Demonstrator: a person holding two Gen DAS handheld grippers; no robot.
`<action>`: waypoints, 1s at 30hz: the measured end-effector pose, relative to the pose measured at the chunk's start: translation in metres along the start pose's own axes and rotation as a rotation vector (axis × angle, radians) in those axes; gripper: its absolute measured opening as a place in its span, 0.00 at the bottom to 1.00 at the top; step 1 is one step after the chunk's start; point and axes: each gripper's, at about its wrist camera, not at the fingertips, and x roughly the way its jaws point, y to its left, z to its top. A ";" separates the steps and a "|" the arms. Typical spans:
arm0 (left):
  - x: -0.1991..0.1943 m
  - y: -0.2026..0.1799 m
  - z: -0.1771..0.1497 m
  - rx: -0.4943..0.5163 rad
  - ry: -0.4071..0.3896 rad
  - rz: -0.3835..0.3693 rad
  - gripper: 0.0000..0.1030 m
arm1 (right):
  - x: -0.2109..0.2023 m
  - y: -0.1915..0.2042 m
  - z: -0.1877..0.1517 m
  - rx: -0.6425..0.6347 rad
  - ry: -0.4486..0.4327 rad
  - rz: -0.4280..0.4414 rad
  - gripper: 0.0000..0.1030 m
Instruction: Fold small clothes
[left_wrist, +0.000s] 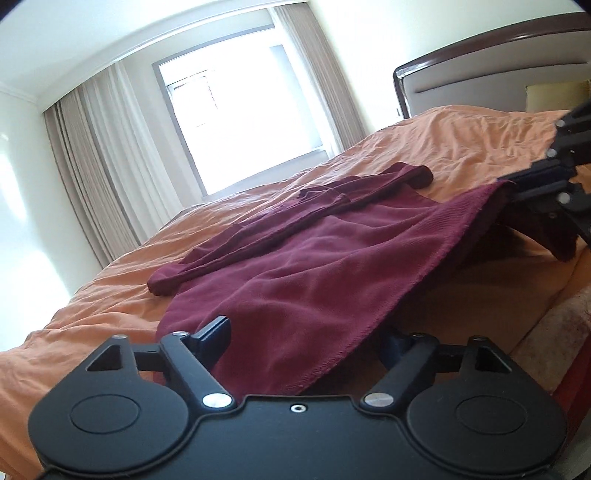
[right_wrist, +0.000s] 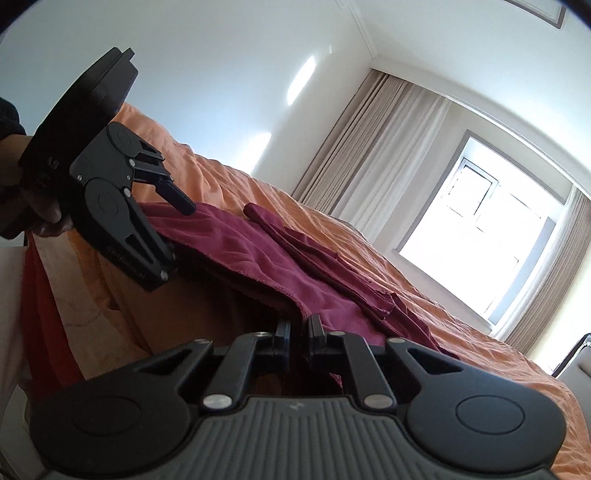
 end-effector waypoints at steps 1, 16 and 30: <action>-0.001 0.005 0.000 -0.008 0.000 0.009 0.71 | -0.007 0.002 -0.002 -0.007 0.007 0.000 0.09; -0.018 0.019 -0.025 0.076 -0.007 0.050 0.50 | 0.027 0.064 -0.029 -0.241 0.075 -0.087 0.09; -0.020 0.030 -0.024 0.080 0.028 0.092 0.10 | 0.006 0.041 -0.012 -0.152 0.015 -0.181 0.08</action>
